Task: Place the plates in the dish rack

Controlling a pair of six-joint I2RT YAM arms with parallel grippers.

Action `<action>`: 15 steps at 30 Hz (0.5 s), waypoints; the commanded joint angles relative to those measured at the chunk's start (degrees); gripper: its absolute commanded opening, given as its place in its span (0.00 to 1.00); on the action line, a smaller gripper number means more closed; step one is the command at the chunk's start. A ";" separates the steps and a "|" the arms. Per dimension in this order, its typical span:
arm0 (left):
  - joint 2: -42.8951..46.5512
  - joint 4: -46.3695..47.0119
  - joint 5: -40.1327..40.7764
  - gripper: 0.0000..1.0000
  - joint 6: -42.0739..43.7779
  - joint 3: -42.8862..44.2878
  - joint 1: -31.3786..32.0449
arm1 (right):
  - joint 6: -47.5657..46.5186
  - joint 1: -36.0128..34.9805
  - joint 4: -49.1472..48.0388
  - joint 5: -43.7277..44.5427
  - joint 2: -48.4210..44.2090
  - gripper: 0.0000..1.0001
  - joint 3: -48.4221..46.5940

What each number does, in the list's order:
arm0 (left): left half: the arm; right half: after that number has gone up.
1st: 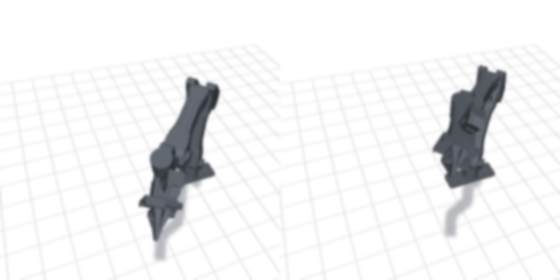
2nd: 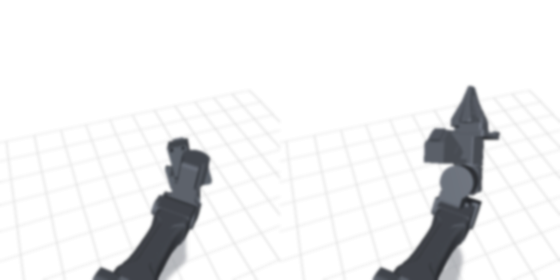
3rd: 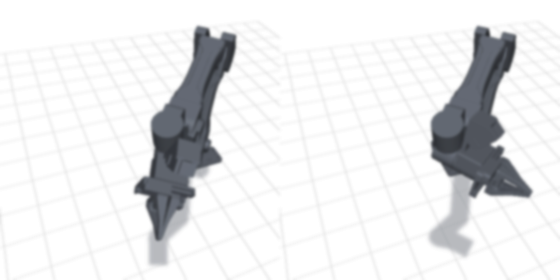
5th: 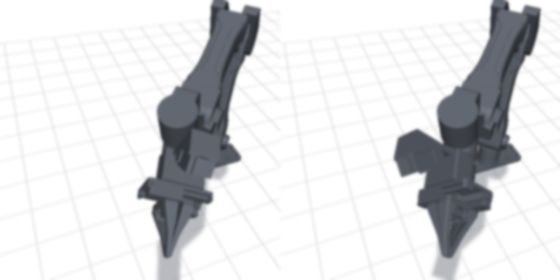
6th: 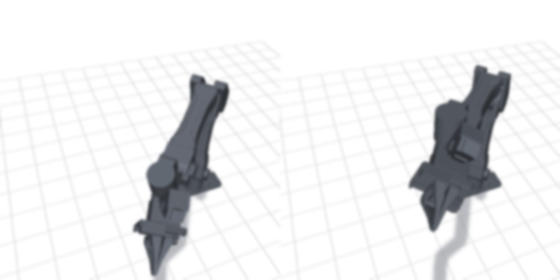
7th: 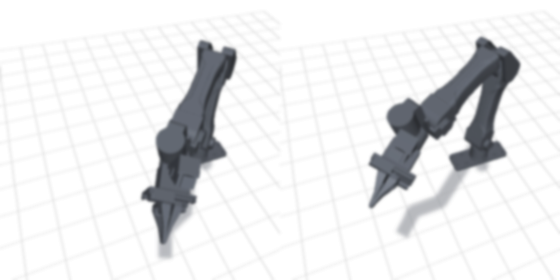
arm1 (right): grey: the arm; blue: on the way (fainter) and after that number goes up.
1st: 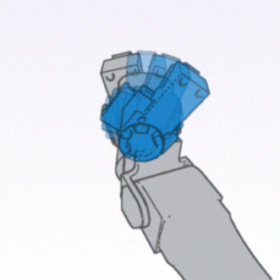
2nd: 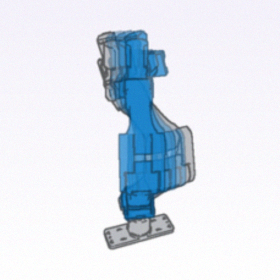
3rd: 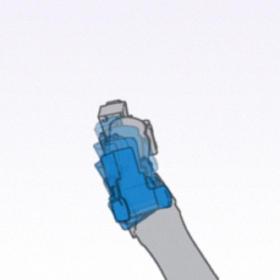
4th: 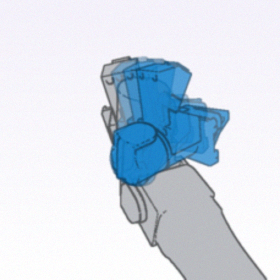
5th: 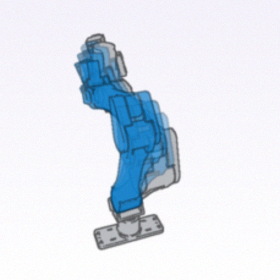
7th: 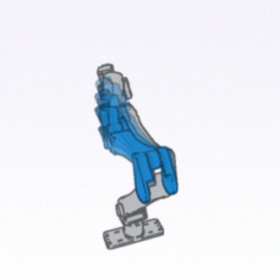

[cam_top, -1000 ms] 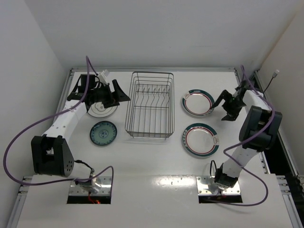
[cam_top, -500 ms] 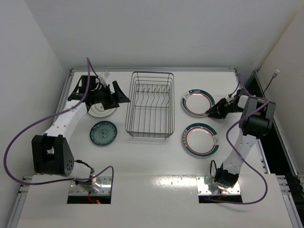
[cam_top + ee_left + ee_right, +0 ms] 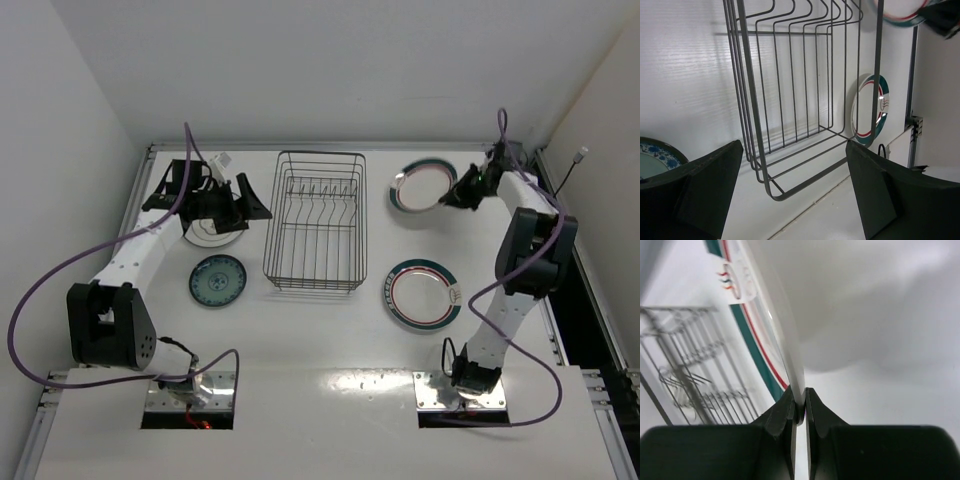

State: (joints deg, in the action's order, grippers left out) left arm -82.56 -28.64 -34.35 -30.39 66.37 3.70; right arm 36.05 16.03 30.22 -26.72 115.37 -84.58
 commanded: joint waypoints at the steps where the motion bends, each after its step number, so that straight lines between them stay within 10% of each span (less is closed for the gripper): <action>1: -0.14 -1.33 1.48 0.82 1.04 2.36 -0.89 | 0.77 -5.12 0.88 12.46 -10.42 0.00 -11.56; 15: 0.91 -1.85 2.09 0.82 1.56 1.67 -4.49 | -3.01 -35.17 20.06 53.49 -7.70 0.00 -29.78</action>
State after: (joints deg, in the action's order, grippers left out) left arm -82.63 -30.81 -32.14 -29.78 66.61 0.19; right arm 33.67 -16.99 44.53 12.08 106.94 -115.94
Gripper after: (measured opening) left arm 0.818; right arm 0.043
